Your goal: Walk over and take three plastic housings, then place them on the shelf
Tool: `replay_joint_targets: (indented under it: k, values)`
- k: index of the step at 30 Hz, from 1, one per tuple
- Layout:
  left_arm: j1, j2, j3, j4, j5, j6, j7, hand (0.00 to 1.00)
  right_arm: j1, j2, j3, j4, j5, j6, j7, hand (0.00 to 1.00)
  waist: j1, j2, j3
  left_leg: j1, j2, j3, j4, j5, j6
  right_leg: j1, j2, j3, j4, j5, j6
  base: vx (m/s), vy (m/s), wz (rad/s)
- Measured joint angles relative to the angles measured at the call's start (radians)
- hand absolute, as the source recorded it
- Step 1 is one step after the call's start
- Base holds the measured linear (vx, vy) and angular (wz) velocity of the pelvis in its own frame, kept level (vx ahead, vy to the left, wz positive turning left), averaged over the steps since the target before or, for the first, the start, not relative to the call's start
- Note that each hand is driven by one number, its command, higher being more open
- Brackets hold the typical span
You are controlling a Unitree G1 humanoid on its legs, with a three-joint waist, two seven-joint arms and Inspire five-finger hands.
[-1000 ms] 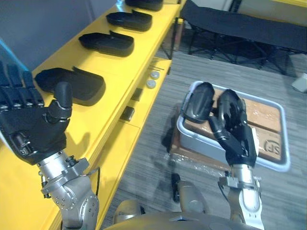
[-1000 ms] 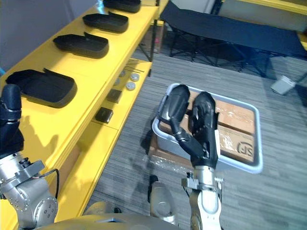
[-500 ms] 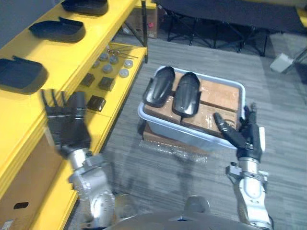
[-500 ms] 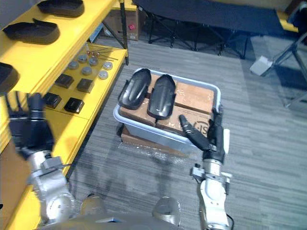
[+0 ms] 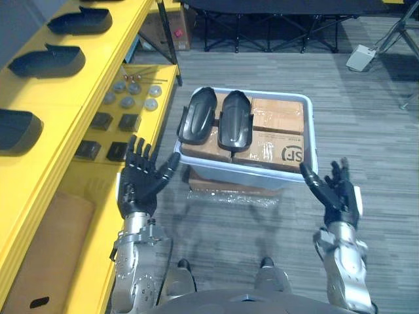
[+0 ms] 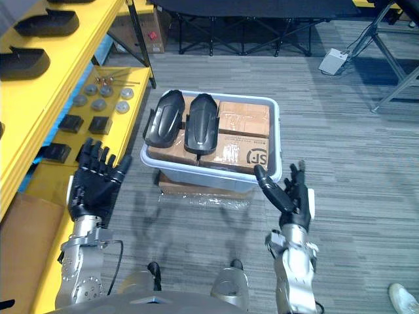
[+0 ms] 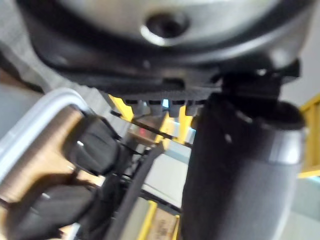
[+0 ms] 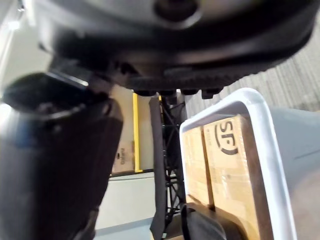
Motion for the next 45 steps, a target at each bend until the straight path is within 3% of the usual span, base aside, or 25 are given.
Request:
replay_joint_targets:
  k: [4,7,13,16,19,22,24,31,33,34,41,45]
  values:
    - [-0.035,0.05,-0.001,0.116,0.141,0.037,0.021,1.0,-0.249,-0.116,-0.002,0.174,0.031,0.063,-0.05,1.0,0.027,-0.01,0.065,-0.089,-0.019,-0.027,0.087,-0.011,0.017,0.005,-0.014,-0.04,-0.076,0.063,0.017,-0.12,0.093,0.17]
    - [-0.046,0.081,-0.007,0.12,0.143,0.042,0.011,1.0,-0.512,-0.288,-0.03,0.34,0.112,0.12,-0.08,1.0,0.072,0.021,0.146,-0.167,-0.022,-0.067,0.153,-0.014,0.023,-0.009,-0.011,-0.073,-0.09,0.093,0.02,-0.18,0.057,0.29]
    - [-0.095,0.106,-0.049,0.237,0.141,0.043,-0.004,1.0,-0.854,-0.495,0.057,0.596,0.113,0.212,-0.105,1.0,0.14,0.051,0.173,-0.298,-0.032,-0.123,0.222,-0.011,0.03,-0.069,-0.004,-0.113,-0.105,0.132,0.018,-0.09,0.036,0.18]
    - [-0.119,0.106,-0.094,0.338,0.141,0.042,-0.012,1.0,-0.966,-0.537,0.113,0.677,0.103,0.274,-0.129,1.0,0.171,0.062,0.202,-0.334,-0.036,-0.14,0.257,-0.016,0.038,-0.08,-0.005,-0.134,-0.105,0.142,0.019,-0.05,0.05,0.13]
    - [-0.12,0.105,-0.107,0.409,0.141,0.043,-0.014,1.0,-1.019,-0.561,0.154,0.714,0.096,0.325,-0.132,1.0,0.195,0.068,0.226,-0.353,-0.036,-0.148,0.267,-0.018,0.038,-0.092,-0.005,-0.153,-0.101,0.143,0.018,-0.07,0.023,0.09]
    - [-0.121,0.098,-0.137,0.477,0.132,0.041,0.0,1.0,-1.101,-0.623,0.192,0.754,0.096,0.395,-0.148,1.0,0.227,0.109,0.258,-0.387,-0.04,-0.158,0.276,-0.013,0.042,-0.117,-0.011,-0.173,-0.08,0.142,0.018,-0.06,0.011,0.07]
    - [-0.12,0.087,-0.14,0.497,0.123,0.028,0.001,1.0,-1.13,-0.645,0.207,0.775,0.096,0.417,-0.165,1.0,0.238,0.121,0.263,-0.401,-0.045,-0.158,0.274,-0.005,0.045,-0.141,-0.019,-0.18,-0.065,0.142,0.018,-0.05,0.007,0.05]
    - [-0.148,0.053,-0.202,0.553,0.044,-0.026,0.014,1.0,-1.2,-0.726,0.229,0.82,0.094,0.527,-0.297,1.0,0.269,0.17,0.275,-0.466,-0.072,-0.168,0.291,0.009,0.06,-0.233,-0.063,-0.202,0.022,0.13,0.014,-0.05,0.015,0.02]
    - [-0.152,0.054,-0.203,0.565,0.016,-0.039,0.017,1.0,-1.224,-0.731,0.231,0.82,0.097,0.555,-0.333,1.0,0.271,0.17,0.274,-0.485,-0.077,-0.166,0.297,0.012,0.064,-0.257,-0.074,-0.207,0.044,0.122,0.015,-0.08,0.013,0.04]
    - [-0.152,0.053,-0.203,0.571,0.006,-0.043,0.017,1.0,-1.227,-0.738,0.236,0.821,0.097,0.572,-0.343,0.0,0.274,0.171,0.274,-0.501,-0.077,-0.17,0.306,0.012,0.064,-0.274,-0.078,-0.208,0.06,0.116,0.015,-0.08,0.005,0.04]
    - [-0.156,0.049,-0.201,0.581,-0.053,-0.069,0.009,1.0,-1.228,-0.795,0.271,0.822,-0.007,0.672,-0.324,0.0,0.294,0.172,0.274,-0.562,-0.083,-0.184,0.337,0.013,0.067,-0.333,-0.094,-0.216,0.128,0.093,0.012,-0.07,-0.005,0.06]
    - [-0.157,0.024,-0.164,0.597,-0.06,-0.071,0.01,1.0,-1.228,-0.847,0.287,0.818,-0.092,0.726,-0.262,0.0,0.294,0.171,0.274,-0.579,-0.081,-0.191,0.347,0.013,0.067,-0.349,-0.095,-0.218,0.145,0.086,0.012,-0.03,-0.011,0.02]
